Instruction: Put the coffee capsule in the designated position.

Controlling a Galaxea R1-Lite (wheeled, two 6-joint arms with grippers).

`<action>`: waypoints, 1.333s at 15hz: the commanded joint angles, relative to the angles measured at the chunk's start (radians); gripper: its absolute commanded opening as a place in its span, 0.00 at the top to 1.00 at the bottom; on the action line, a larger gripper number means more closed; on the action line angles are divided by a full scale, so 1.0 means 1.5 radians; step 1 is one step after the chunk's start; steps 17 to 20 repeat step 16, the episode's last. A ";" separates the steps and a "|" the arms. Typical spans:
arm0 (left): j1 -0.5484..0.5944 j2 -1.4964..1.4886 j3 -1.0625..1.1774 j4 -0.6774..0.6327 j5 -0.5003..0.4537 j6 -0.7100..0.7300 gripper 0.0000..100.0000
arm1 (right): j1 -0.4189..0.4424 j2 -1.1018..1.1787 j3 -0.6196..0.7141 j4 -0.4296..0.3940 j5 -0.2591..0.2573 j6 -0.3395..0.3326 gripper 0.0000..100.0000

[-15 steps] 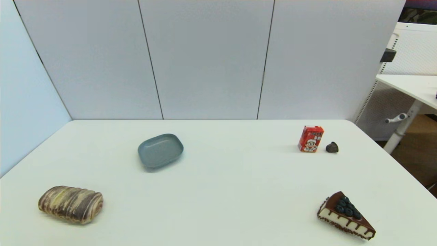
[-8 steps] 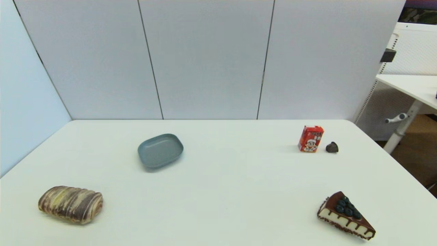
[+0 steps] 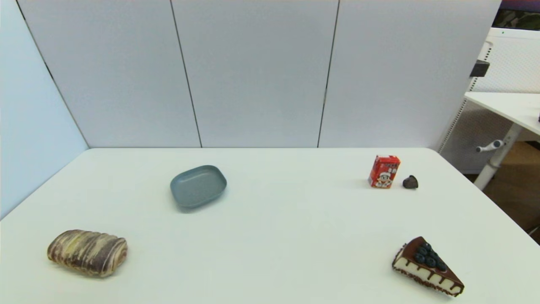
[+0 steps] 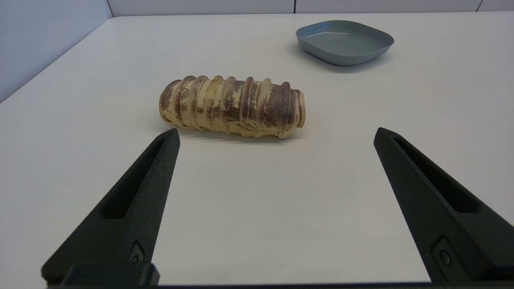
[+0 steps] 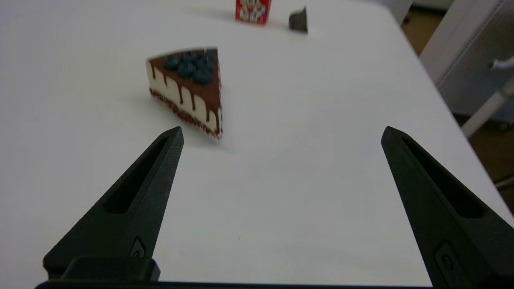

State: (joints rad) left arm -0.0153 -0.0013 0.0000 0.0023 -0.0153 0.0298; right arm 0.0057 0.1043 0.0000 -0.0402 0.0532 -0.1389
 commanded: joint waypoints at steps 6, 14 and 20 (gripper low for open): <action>0.000 0.001 0.000 -0.001 0.000 0.000 0.00 | -0.001 -0.070 0.009 -0.001 -0.005 0.024 0.00; 0.000 0.001 0.000 -0.001 0.000 -0.001 0.00 | -0.001 -0.070 0.007 0.004 -0.022 0.067 0.00; 0.000 0.000 0.000 0.000 0.000 -0.001 0.00 | -0.001 -0.070 0.007 0.003 -0.024 0.070 0.00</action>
